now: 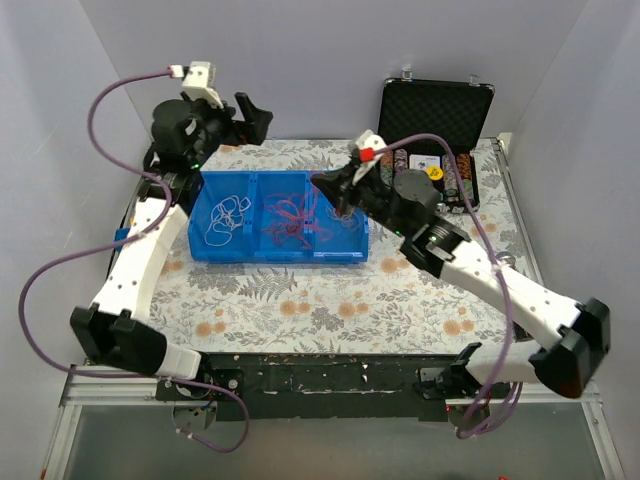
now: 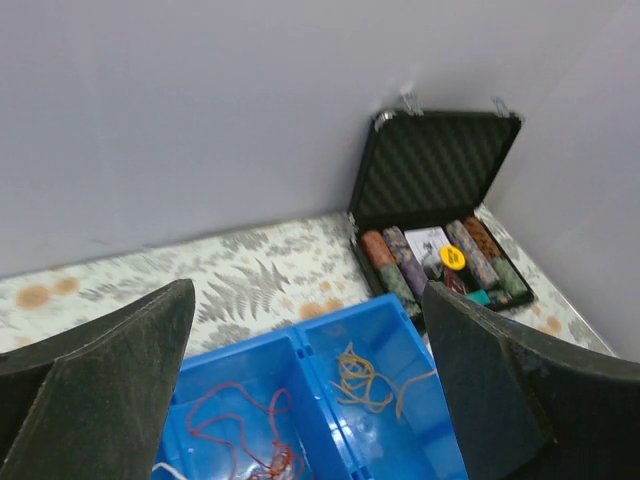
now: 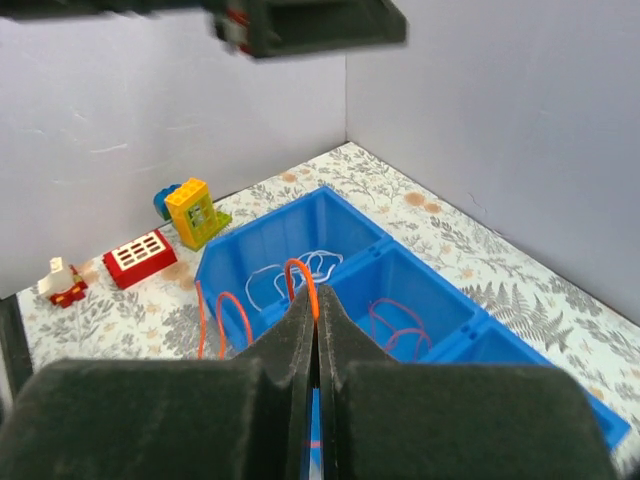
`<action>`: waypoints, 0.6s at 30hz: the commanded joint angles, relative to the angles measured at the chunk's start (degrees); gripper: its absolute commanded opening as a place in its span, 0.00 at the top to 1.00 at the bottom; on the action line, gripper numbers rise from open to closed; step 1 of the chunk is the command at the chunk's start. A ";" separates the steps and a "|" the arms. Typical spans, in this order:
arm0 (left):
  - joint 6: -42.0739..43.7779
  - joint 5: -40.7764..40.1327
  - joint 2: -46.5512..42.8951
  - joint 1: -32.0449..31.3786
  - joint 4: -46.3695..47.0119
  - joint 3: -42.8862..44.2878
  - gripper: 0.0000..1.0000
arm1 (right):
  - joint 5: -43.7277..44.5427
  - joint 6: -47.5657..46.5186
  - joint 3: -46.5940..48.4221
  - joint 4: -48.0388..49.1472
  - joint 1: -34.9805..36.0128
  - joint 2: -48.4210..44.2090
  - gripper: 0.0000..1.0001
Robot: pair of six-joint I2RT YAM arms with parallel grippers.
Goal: Untangle the cables
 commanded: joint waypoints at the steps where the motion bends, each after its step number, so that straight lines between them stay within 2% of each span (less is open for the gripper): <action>1: 4.63 -4.05 -7.71 1.95 -2.47 -2.77 0.02 | -1.61 -2.87 8.67 8.39 -0.13 10.24 0.99; 9: 14.56 -10.29 -10.97 2.57 -6.34 -2.86 0.02 | -1.17 0.12 19.65 11.29 -3.56 29.67 0.99; 15: 15.89 -12.50 -11.14 2.66 -5.82 -2.60 0.02 | 0.85 1.87 25.98 9.19 -4.52 37.94 0.99; 18: 15.19 -11.45 -11.06 2.66 -5.73 -2.07 0.02 | 1.73 2.14 30.55 3.93 -4.61 41.19 0.99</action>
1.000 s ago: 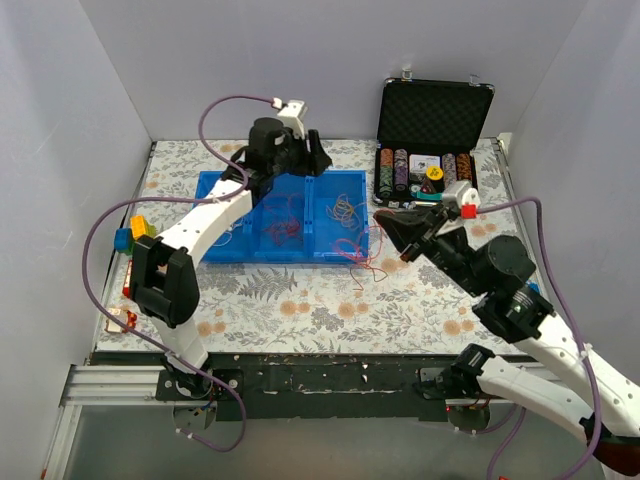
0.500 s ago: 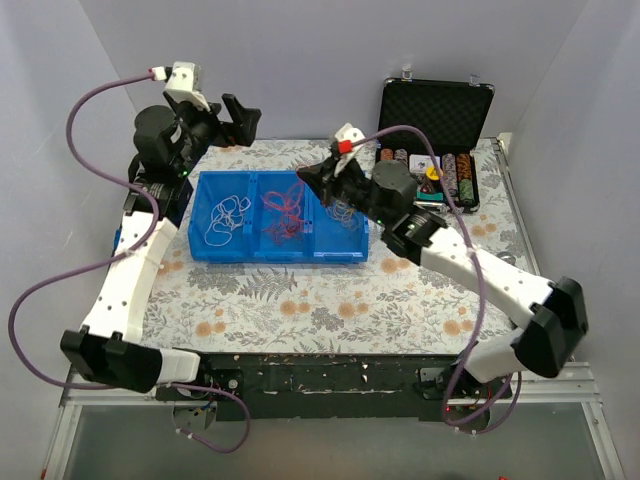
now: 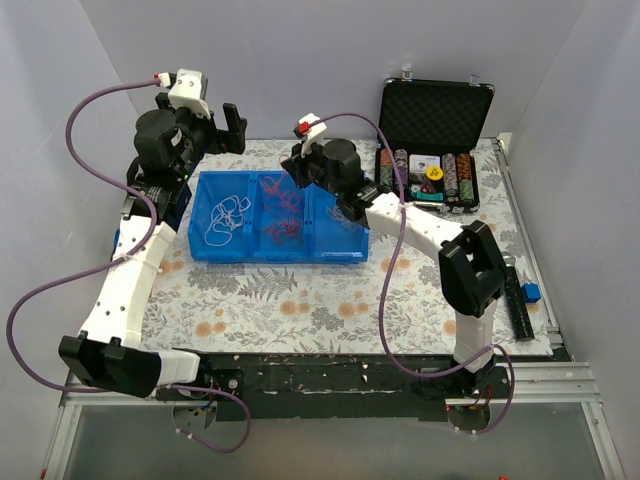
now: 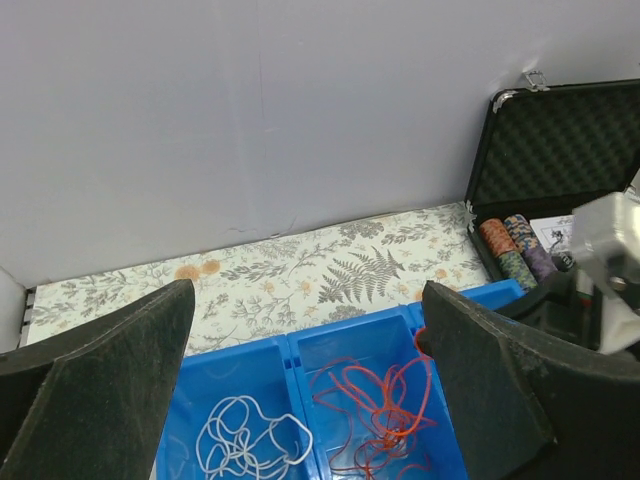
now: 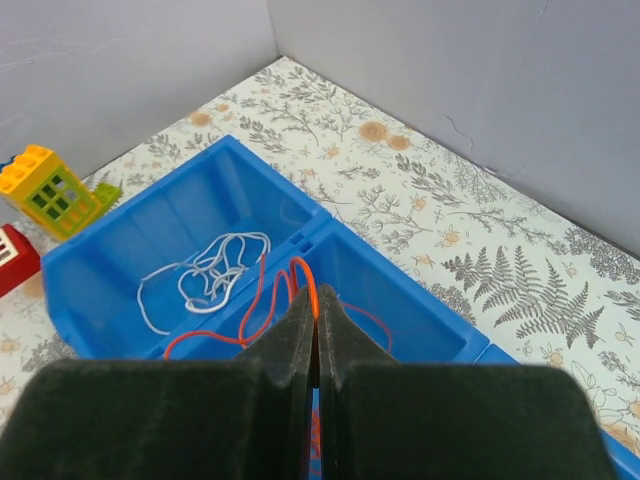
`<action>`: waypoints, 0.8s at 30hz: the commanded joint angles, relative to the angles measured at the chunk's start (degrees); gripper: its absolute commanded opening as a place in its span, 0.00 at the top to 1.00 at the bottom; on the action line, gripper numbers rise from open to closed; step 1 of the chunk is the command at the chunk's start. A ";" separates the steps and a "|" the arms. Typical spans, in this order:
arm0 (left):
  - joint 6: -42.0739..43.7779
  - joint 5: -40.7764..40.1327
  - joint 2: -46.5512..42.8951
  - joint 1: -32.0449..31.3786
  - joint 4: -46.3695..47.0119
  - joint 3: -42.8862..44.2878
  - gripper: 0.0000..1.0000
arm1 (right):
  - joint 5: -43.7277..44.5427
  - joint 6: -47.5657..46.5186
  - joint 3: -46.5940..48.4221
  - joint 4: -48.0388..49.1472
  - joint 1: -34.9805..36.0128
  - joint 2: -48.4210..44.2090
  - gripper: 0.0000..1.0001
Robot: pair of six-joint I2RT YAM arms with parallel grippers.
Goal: Untangle the cables
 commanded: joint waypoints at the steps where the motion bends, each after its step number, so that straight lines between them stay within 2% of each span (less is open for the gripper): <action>1: 0.98 -0.65 -0.94 0.41 -0.15 0.75 0.02 | 2.04 1.46 8.79 -3.10 0.00 2.40 0.99; 2: 0.98 -0.56 -0.76 0.41 -0.24 1.01 0.02 | 3.78 1.81 9.76 -4.85 0.00 2.93 0.95; 4: 0.89 -0.47 -0.50 0.32 -0.33 1.54 0.02 | 5.72 2.16 9.34 -6.71 -0.09 2.24 0.70; 5: 0.98 -0.12 -0.41 0.32 -0.33 1.89 0.02 | 6.34 2.34 8.37 -6.54 0.00 1.27 0.53; 6: 1.24 0.14 -0.32 0.32 -0.50 2.07 0.02 | 7.04 2.26 7.06 -6.19 0.00 0.05 0.45; 8: 1.15 0.41 -0.06 0.32 -0.50 2.42 0.02 | 8.01 2.08 5.29 -6.45 0.00 -2.24 0.24; 9: 1.24 0.49 0.12 0.32 -0.59 2.77 0.02 | 8.80 1.82 4.59 -7.06 0.00 -3.38 0.19; 14: 1.15 1.72 0.56 0.32 -1.38 3.30 0.02 | 11.53 2.78 -2.25 -6.98 -1.14 -10.67 0.17; 19: 1.42 2.08 0.56 0.41 -1.47 3.91 0.02 | 16.01 7.16 -10.60 -10.66 -5.70 -17.88 0.18; 21: 1.68 2.08 0.47 0.32 -1.73 4.09 0.02 | 15.84 10.59 -15.87 -12.95 -8.25 -21.66 0.17; 24: 2.21 2.25 0.21 0.32 -1.82 4.00 0.02 | 13.13 13.94 -25.79 -11.47 -11.33 -27.37 0.15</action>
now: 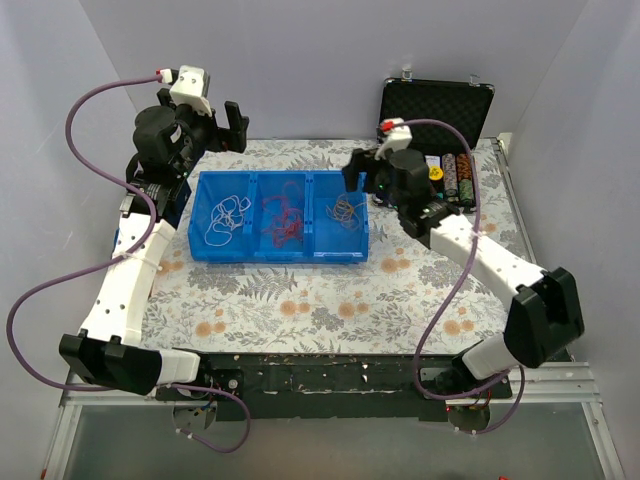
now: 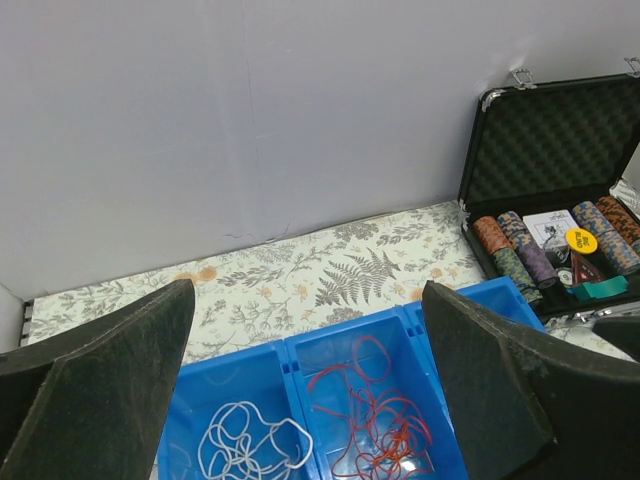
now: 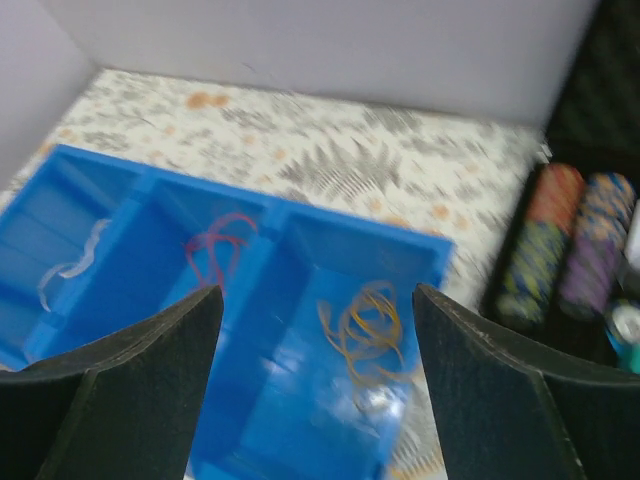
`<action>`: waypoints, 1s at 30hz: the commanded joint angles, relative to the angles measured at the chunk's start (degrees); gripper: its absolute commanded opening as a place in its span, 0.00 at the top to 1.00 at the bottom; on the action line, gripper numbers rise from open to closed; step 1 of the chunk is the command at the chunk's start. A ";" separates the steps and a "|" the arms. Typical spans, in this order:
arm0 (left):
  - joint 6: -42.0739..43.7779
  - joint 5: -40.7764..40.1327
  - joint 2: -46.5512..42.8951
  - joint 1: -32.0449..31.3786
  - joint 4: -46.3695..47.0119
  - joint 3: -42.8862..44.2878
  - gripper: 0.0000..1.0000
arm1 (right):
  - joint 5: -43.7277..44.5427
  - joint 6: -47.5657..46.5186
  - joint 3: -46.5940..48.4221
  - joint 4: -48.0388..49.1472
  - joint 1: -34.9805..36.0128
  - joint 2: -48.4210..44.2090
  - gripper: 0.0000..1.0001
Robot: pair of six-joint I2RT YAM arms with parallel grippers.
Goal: Untangle the cables
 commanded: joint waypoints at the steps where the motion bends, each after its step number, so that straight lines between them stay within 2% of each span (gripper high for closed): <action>1: 1.49 1.14 -0.69 0.24 -0.95 1.93 0.02 | -1.17 7.21 -12.22 0.57 -4.54 -7.27 0.14; 5: 1.84 1.75 -0.60 0.24 -1.21 1.13 0.02 | -6.62 11.34 -20.23 2.52 -8.58 -11.06 0.14; 10: 2.19 2.37 -0.60 0.24 -1.30 0.87 0.02 | -16.28 18.54 -27.26 5.68 -15.69 -13.00 0.14; 14: 2.02 2.90 -0.34 0.24 -1.30 0.08 0.02 | -21.82 23.99 -31.49 9.54 -18.60 -13.35 0.16; 18: 0.09 3.42 0.01 0.24 -1.65 0.43 0.02 | -28.24 31.46 -33.16 15.07 -21.24 -10.90 0.19; 23: 0.17 4.30 0.10 0.24 -2.27 0.78 0.02 | -35.62 44.37 -36.41 28.43 -23.70 -5.10 0.22; 27: 0.70 3.51 0.01 0.24 -2.27 0.96 0.02 | -38.44 53.43 -38.00 38.62 -24.23 0.08 0.24; 30: 0.61 3.51 0.01 0.24 -2.27 1.22 0.02 | -39.15 58.01 -37.65 42.50 -24.41 2.64 0.25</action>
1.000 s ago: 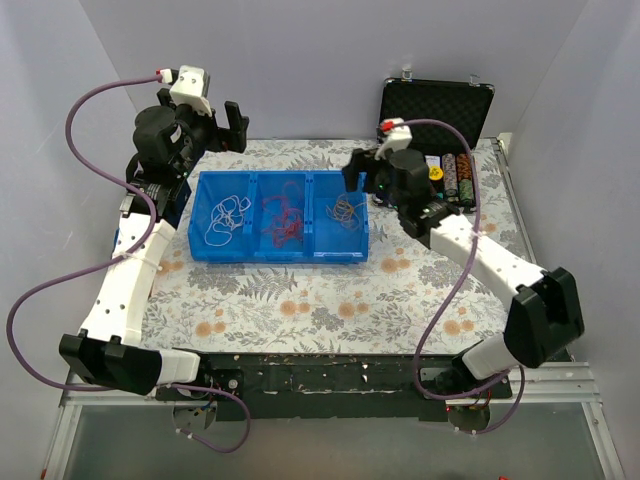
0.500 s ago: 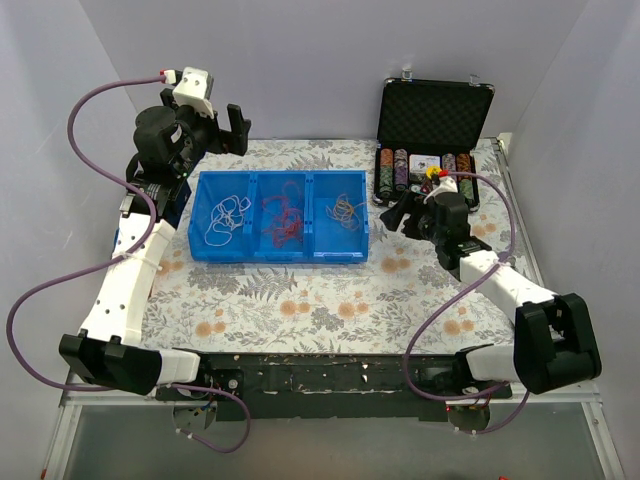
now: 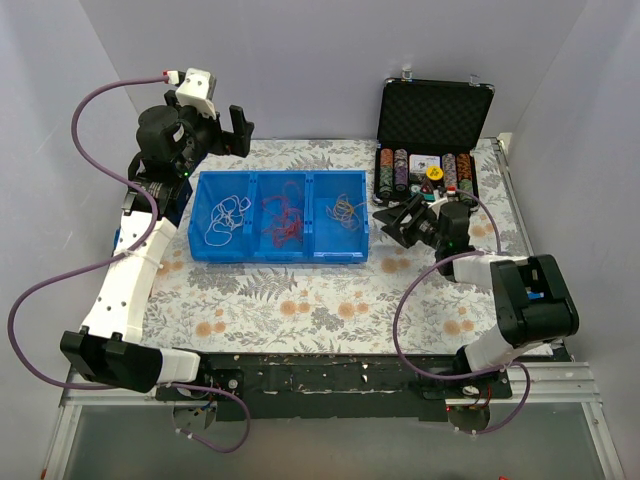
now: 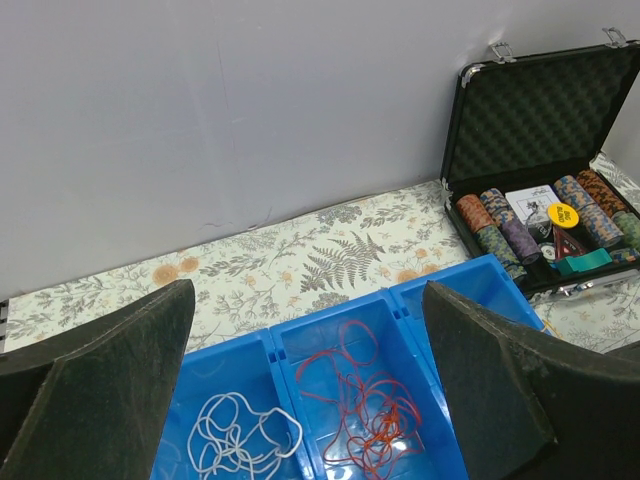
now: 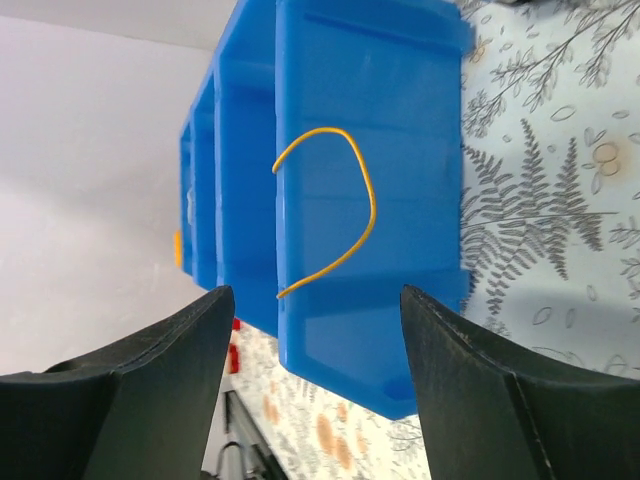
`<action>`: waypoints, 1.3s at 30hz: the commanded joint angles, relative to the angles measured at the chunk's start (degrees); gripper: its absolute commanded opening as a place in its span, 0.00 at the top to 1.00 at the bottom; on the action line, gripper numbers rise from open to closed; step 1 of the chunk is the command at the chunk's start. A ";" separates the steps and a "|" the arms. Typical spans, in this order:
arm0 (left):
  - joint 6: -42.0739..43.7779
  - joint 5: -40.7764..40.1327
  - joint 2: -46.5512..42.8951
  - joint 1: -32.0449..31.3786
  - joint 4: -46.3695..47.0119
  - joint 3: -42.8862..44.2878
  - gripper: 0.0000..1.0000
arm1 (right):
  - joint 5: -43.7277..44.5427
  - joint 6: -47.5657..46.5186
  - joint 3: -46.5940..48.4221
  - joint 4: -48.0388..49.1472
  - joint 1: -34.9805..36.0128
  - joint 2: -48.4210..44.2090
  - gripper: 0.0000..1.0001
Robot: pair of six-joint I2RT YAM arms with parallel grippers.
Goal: Untangle the cables
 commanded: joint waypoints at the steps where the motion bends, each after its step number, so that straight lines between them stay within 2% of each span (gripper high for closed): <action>1: 0.06 0.36 -0.75 0.21 -0.61 1.09 0.02 | -3.92 11.02 0.10 13.53 -0.24 2.40 0.25; 4: -0.02 0.28 -0.75 0.30 -0.52 0.83 0.02 | -3.48 12.17 0.89 14.94 -0.15 3.46 0.28; 8: -0.46 0.01 -0.75 0.21 -0.17 0.65 0.02 | -2.86 15.42 1.33 18.10 -0.24 6.00 0.37; 17: -0.29 -0.51 -1.02 0.21 0.01 1.27 0.02 | -1.81 15.60 1.68 16.61 -0.24 7.50 0.43; 23: -0.55 -0.69 -1.37 0.21 0.19 0.92 0.02 | -1.46 15.08 2.82 15.12 -0.06 8.56 0.55; 27: -0.64 -1.04 -1.63 0.21 0.27 0.83 0.02 | -1.28 13.14 4.58 13.54 -0.06 8.82 0.67; 31: -0.73 -1.22 -1.98 0.21 0.45 0.30 0.02 | -0.58 7.80 8.00 8.11 0.73 8.12 0.85; 36: -0.29 -1.74 -2.34 0.21 0.80 -0.14 0.02 | 1.61 -2.93 15.82 -2.53 3.63 7.59 0.96; 39: -0.20 -2.09 -2.51 0.21 1.15 -0.23 0.02 | 3.19 -7.85 19.51 -7.11 6.08 8.20 0.99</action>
